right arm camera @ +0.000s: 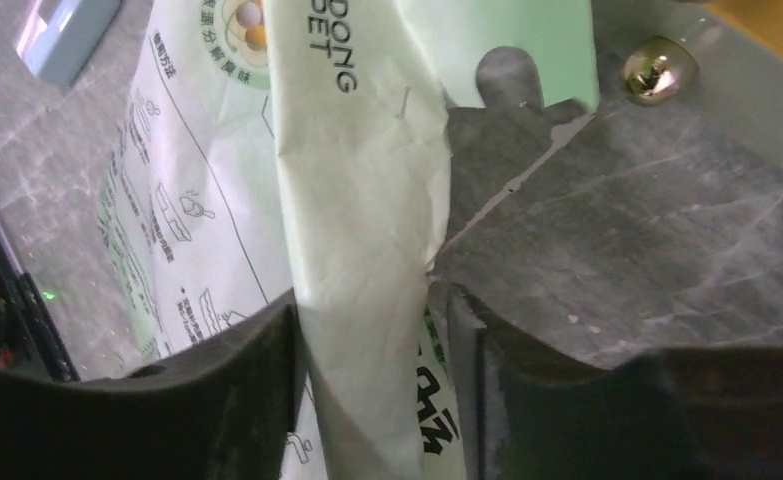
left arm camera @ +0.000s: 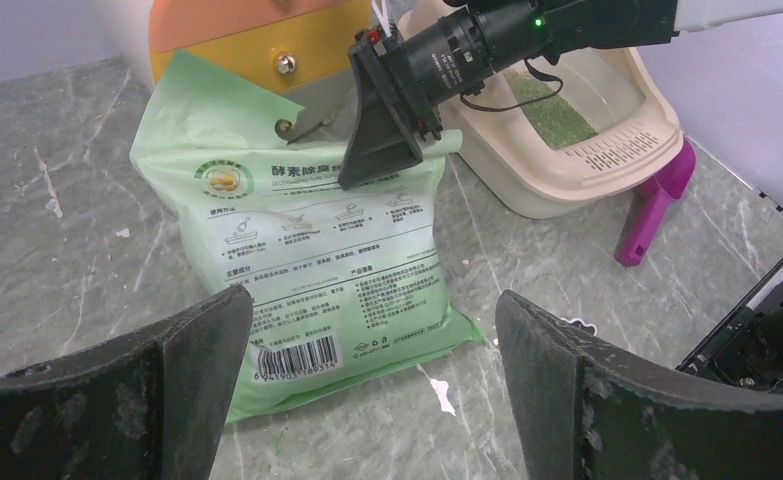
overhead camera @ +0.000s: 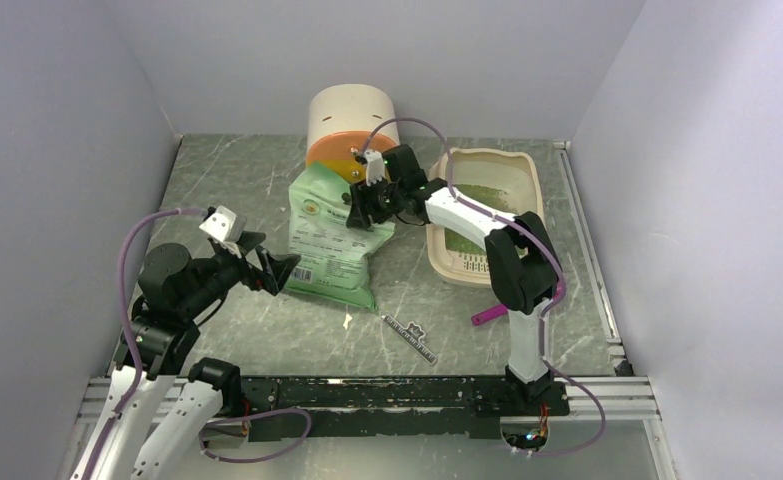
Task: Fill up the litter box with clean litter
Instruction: Open the cat litter bag at the center of the board.
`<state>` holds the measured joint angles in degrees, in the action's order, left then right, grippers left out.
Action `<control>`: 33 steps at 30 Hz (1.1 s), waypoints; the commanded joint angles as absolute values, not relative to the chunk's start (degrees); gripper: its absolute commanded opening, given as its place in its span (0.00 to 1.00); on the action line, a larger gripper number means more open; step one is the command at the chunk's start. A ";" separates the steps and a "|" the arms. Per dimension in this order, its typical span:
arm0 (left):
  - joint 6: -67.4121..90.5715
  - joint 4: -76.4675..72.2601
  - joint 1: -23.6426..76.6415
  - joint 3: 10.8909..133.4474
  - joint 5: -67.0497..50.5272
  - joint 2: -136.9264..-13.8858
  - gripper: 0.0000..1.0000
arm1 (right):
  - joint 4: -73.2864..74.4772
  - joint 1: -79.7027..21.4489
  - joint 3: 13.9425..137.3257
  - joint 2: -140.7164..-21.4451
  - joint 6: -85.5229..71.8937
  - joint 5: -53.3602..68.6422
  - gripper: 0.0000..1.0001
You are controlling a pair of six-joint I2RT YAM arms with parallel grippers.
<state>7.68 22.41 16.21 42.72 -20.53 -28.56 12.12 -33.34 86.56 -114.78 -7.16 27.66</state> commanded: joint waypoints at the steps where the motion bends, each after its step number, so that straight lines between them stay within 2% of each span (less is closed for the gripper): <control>1: 6.86 22.98 15.82 44.93 -20.48 -28.52 0.96 | 12.79 -33.46 88.82 -114.70 -3.49 26.14 0.38; 3: 6.90 22.73 15.82 44.74 -20.37 -28.50 0.96 | 12.03 -33.48 88.25 -113.56 -2.81 26.81 0.14; 5: 7.13 22.32 15.82 44.45 -20.19 -28.62 0.96 | 10.83 -33.53 87.33 -112.52 -2.23 28.25 0.00; 14: 10.94 19.66 15.82 42.91 -17.55 -29.87 0.95 | 4.16 -37.18 76.73 -100.91 2.75 33.27 0.00; 20: 16.96 13.52 15.82 40.43 -9.47 -32.20 0.95 | 6.00 -42.92 72.67 -96.28 8.46 29.59 0.00; 24: 18.58 11.38 15.84 42.40 -5.44 -39.97 0.97 | 6.71 -45.99 71.07 -94.09 10.02 26.55 0.00; 27: 19.38 17.46 15.63 48.71 -2.11 -49.25 0.97 | 5.93 -48.02 69.31 -92.02 9.82 25.46 0.00; 29: 19.09 20.35 14.95 53.54 -5.46 -55.49 0.97 | 5.60 -49.32 68.08 -90.55 9.76 24.76 0.00; 33: 19.82 17.01 12.64 56.56 -10.75 -61.56 0.97 | 4.37 -51.86 65.90 -87.84 9.45 24.19 0.00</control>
